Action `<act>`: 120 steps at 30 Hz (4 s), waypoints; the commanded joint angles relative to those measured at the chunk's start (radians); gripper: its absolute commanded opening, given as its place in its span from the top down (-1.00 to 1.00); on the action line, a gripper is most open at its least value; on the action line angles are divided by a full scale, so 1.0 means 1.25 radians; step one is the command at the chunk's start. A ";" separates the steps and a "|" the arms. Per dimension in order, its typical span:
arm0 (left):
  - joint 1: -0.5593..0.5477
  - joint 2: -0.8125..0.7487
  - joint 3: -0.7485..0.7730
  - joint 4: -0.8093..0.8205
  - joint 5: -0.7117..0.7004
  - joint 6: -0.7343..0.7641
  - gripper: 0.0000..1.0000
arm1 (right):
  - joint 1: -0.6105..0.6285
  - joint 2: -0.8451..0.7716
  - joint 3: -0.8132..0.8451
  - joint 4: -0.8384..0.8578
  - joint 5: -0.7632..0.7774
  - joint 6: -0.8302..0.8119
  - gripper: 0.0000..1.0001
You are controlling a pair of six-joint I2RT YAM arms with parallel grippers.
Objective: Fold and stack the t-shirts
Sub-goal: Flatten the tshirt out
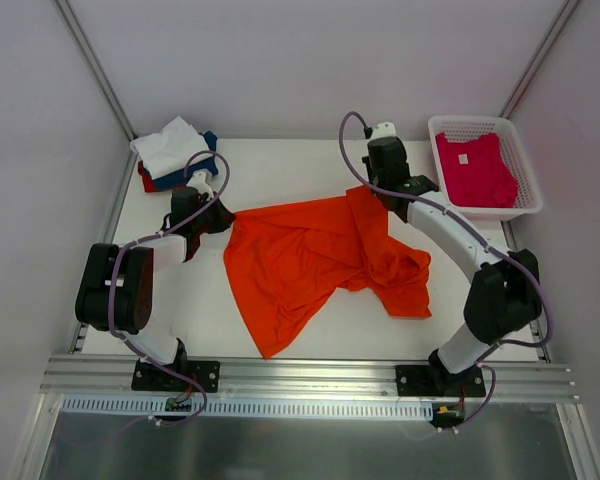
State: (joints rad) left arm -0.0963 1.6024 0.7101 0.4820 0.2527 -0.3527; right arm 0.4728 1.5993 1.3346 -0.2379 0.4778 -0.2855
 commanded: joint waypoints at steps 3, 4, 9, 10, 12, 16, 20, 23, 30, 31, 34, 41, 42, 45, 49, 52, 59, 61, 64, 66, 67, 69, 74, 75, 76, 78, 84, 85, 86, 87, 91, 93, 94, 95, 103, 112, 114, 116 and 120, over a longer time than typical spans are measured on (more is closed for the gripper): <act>0.011 -0.003 0.017 0.019 -0.003 -0.006 1.00 | -0.006 0.118 0.190 -0.007 -0.023 -0.053 0.99; 0.011 -0.006 0.015 0.019 -0.006 -0.006 1.00 | -0.006 0.160 0.244 -0.012 -0.017 -0.059 0.99; 0.011 -0.018 0.005 0.022 -0.028 -0.007 1.00 | -0.024 0.268 0.385 -0.037 0.001 -0.091 1.00; 0.011 -0.020 0.006 0.013 -0.039 -0.007 1.00 | -0.030 0.295 0.418 -0.039 -0.002 -0.091 0.99; 0.012 -0.029 0.007 0.010 -0.049 -0.006 1.00 | -0.046 0.316 0.443 -0.042 0.001 -0.086 0.99; 0.012 -0.049 0.017 -0.008 -0.077 -0.006 1.00 | -0.069 0.361 0.487 -0.031 0.005 -0.081 1.00; 0.013 -0.061 0.038 -0.037 -0.108 -0.003 1.00 | -0.096 0.424 0.553 -0.028 0.018 -0.078 1.00; 0.013 -0.073 0.043 -0.053 -0.126 -0.007 1.00 | -0.114 0.479 0.607 -0.028 0.023 -0.071 0.99; 0.017 -0.068 0.065 -0.080 -0.171 -0.017 1.00 | -0.127 0.578 0.704 -0.039 0.004 -0.054 0.99; 0.016 -0.065 0.071 -0.095 -0.178 -0.020 1.00 | -0.128 0.592 0.709 -0.039 0.002 -0.051 0.99; 0.016 -0.044 0.109 -0.127 -0.197 -0.028 1.00 | -0.128 0.610 0.700 -0.040 -0.004 -0.039 0.99; 0.016 0.027 0.199 -0.198 -0.260 -0.039 1.00 | -0.130 0.634 0.658 -0.039 0.008 -0.010 0.99; 0.017 0.036 0.210 -0.208 -0.267 -0.039 1.00 | -0.132 0.634 0.653 -0.040 0.007 -0.004 0.99; 0.016 0.068 0.243 -0.243 -0.287 -0.043 0.91 | -0.133 0.640 0.648 -0.039 0.009 -0.001 1.00; 0.017 0.088 0.271 -0.273 -0.300 -0.052 0.53 | -0.136 0.652 0.655 -0.056 0.021 0.010 0.99; 0.017 0.091 0.277 -0.280 -0.308 -0.053 0.18 | -0.144 0.653 0.652 -0.065 0.037 0.022 0.99; 0.016 0.063 0.266 -0.291 -0.302 -0.053 -0.15 | -0.161 0.667 0.676 -0.113 0.084 0.048 0.99; 0.016 0.042 0.253 -0.294 -0.278 -0.060 -0.15 | -0.170 0.678 0.693 -0.137 0.089 0.054 0.99; 0.013 0.015 0.232 -0.294 -0.245 -0.068 -0.15 | -0.179 0.685 0.704 -0.159 0.101 0.058 0.99; 0.011 0.005 0.223 -0.295 -0.232 -0.069 -0.15 | -0.184 0.688 0.708 -0.178 0.105 0.066 0.72; 0.008 -0.002 0.215 -0.296 -0.222 -0.069 -0.15 | -0.186 0.684 0.704 -0.180 0.109 0.068 0.51; 0.005 -0.013 0.209 -0.301 -0.210 -0.069 -0.16 | -0.186 0.673 0.697 -0.182 0.118 0.074 -0.03; -0.014 -0.039 0.183 -0.312 -0.175 -0.075 -0.16 | -0.184 0.602 0.681 -0.186 0.125 0.071 -0.38; -0.019 -0.046 0.178 -0.313 -0.174 -0.079 -0.16 | -0.184 0.590 0.680 -0.186 0.125 0.069 -0.39; -0.028 -0.049 0.173 -0.314 -0.164 -0.081 -0.16 | -0.184 0.576 0.676 -0.190 0.116 0.068 -0.38; -0.043 -0.055 0.163 -0.314 -0.157 -0.090 -0.16 | -0.182 0.536 0.669 -0.206 0.101 0.068 -0.39; -0.125 -0.042 0.151 -0.316 -0.180 -0.107 -0.17 | -0.141 0.445 0.624 -0.258 0.073 0.085 -0.39; -0.132 -0.041 0.150 -0.318 -0.184 -0.109 -0.17 | -0.124 0.434 0.611 -0.263 0.063 0.091 -0.39; -0.142 -0.040 0.147 -0.317 -0.185 -0.118 -0.16 | -0.113 0.422 0.597 -0.266 0.060 0.093 -0.40; -0.146 -0.038 0.141 -0.318 -0.185 -0.122 -0.16 | -0.105 0.401 0.567 -0.267 0.044 0.098 -0.39; -0.157 -0.025 0.135 -0.318 -0.184 -0.133 -0.17 | -0.056 0.355 0.480 -0.275 -0.018 0.134 -0.39; -0.157 -0.008 0.140 -0.318 -0.174 -0.136 -0.16 | -0.037 0.339 0.441 -0.270 -0.039 0.141 -0.40; -0.157 -0.002 0.142 -0.321 -0.167 -0.138 -0.17 | -0.018 0.323 0.400 -0.259 -0.040 0.144 -0.39; -0.157 0.011 0.150 -0.324 -0.164 -0.140 -0.17 | -0.009 0.316 0.382 -0.253 -0.041 0.147 -0.40; -0.157 0.077 0.191 -0.356 -0.135 -0.150 -0.18 | 0.029 0.250 0.227 -0.182 -0.106 0.194 -0.39; -0.156 0.106 0.209 -0.365 -0.124 -0.154 -0.18 | 0.035 0.224 0.125 -0.146 -0.115 0.209 -0.07; -0.157 0.106 0.207 -0.365 -0.126 -0.152 -0.18 | 0.035 0.219 0.114 -0.140 -0.115 0.208 0.04; -0.156 0.102 0.205 -0.365 -0.126 -0.151 -0.18 | 0.035 0.220 0.109 -0.137 -0.112 0.208 0.14; -0.156 0.099 0.203 -0.366 -0.129 -0.150 -0.18 | 0.035 0.220 0.092 -0.123 -0.116 0.212 0.15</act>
State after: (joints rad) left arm -0.2886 1.7317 0.9432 0.0387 0.0780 -0.5331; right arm 0.5140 1.9308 1.4628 -0.4286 0.3443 -0.0368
